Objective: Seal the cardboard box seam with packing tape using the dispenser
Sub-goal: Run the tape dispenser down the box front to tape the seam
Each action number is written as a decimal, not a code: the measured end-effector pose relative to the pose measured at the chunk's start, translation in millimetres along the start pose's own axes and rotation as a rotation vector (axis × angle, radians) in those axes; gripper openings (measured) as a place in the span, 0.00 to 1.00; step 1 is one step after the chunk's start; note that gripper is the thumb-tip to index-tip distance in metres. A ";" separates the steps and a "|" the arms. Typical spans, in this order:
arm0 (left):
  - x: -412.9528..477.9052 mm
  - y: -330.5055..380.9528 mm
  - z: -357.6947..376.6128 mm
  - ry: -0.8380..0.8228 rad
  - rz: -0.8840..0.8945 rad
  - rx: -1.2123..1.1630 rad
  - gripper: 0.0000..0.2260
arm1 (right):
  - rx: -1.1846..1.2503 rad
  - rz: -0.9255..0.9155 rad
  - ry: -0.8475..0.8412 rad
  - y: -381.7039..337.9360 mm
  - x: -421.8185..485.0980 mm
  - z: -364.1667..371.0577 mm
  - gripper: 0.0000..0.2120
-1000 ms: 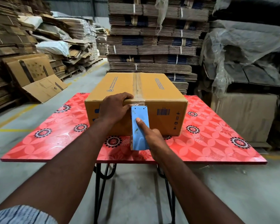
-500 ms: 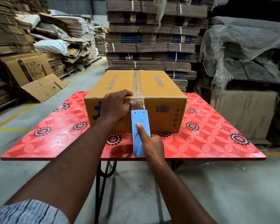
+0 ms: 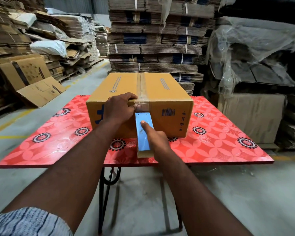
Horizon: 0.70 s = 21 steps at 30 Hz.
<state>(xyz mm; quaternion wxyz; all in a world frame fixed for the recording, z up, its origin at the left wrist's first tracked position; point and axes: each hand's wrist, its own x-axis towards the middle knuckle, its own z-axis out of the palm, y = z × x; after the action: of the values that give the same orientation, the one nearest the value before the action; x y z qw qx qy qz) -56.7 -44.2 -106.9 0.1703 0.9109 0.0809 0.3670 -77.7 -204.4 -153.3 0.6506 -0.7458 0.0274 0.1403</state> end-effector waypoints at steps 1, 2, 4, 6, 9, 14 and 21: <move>-0.2 -0.1 -0.1 0.000 0.000 0.002 0.15 | 0.011 0.007 -0.007 -1.7 0.8 0.7 0.32; -0.3 0.0 -0.1 0.000 0.001 0.005 0.16 | 0.017 0.015 -0.015 -2.9 1.1 1.7 0.35; -1.4 1.1 0.1 0.003 0.008 0.011 0.16 | 0.007 0.026 -0.024 -5.3 1.0 2.2 0.36; -1.8 3.0 0.5 0.008 0.013 0.015 0.16 | -0.001 0.041 -0.042 -7.5 2.5 3.5 0.34; -2.6 3.3 2.2 0.020 0.001 0.013 0.15 | -0.036 0.062 -0.031 -12.8 2.5 8.6 0.35; -2.5 4.6 3.0 0.019 -0.002 0.008 0.15 | -0.062 0.079 -0.012 -20.7 3.1 10.9 0.33; -4.0 3.6 2.7 0.029 0.008 -0.006 0.14 | -0.068 0.089 -0.044 -11.7 6.3 -0.5 0.33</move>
<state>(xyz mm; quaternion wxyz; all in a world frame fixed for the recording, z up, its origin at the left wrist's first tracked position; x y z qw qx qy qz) -57.6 -49.3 -109.9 0.1702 0.9054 0.0786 0.3810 -68.9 -202.3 -143.6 0.6184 -0.7624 0.0414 0.1861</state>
